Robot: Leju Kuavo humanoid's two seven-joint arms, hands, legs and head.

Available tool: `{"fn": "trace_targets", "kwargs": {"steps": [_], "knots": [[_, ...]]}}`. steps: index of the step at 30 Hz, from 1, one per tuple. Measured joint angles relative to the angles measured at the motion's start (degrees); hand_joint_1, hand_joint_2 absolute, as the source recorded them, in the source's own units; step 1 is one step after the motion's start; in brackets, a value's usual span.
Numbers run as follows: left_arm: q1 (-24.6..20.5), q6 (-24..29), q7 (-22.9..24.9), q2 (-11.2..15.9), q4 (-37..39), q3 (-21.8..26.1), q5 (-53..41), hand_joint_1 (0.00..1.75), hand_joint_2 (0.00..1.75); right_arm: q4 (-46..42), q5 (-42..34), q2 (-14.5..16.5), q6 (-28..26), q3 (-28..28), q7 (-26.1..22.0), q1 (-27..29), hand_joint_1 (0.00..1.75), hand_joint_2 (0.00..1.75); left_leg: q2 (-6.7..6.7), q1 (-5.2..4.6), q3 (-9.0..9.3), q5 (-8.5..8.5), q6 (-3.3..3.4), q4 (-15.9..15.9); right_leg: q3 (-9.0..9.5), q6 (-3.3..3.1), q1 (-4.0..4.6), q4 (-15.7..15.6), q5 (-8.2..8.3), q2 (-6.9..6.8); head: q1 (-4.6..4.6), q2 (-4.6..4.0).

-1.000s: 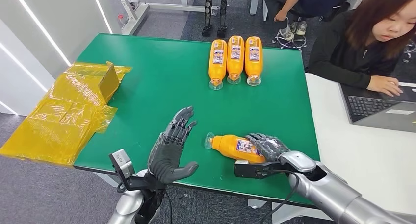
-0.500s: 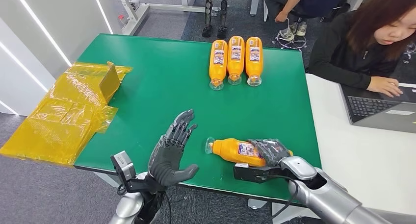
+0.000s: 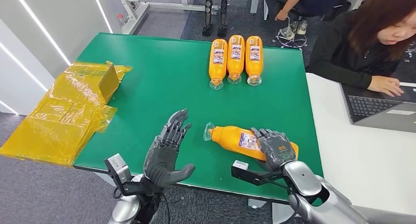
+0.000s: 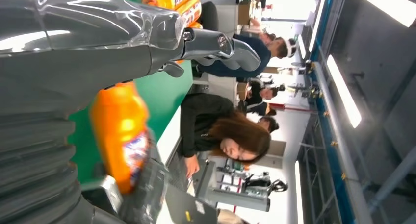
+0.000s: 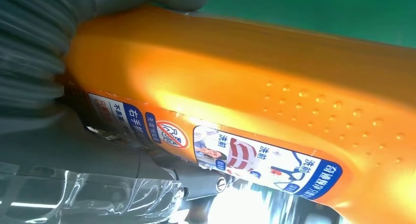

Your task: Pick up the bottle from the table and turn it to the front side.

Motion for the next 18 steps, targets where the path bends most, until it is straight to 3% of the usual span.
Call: {"fn": "trace_targets", "kwargs": {"steps": [5,10,18], "knots": [[1.1,1.4,0.3,0.0,-1.3,0.0,-0.5,0.00,1.75,-9.2,3.4,-0.7,-9.4,-5.5,0.3,5.9,1.75,1.75,-0.09,0.00,-0.08,-0.02,0.02,0.0,-0.05,0.02,0.00,0.0,-0.05,-0.10,0.00,0.00],[1.1,2.2,0.2,0.0,-1.3,-0.1,-0.5,0.00,1.75,-17.6,5.9,-1.3,-20.1,-11.4,-0.8,16.7,1.75,1.75,-0.20,0.00,-0.15,-0.07,0.04,0.0,-0.09,0.04,0.00,-0.1,-0.10,-0.21,0.01,0.00],[0.0,4.4,-0.8,0.3,0.1,-0.6,1.3,0.00,1.75,-27.0,7.4,-1.1,-28.5,-16.6,-3.1,34.4,1.75,1.75,-0.15,0.00,-0.18,-0.11,0.04,0.0,-0.12,0.04,0.00,-0.1,-0.13,-0.16,0.00,0.00]]}}
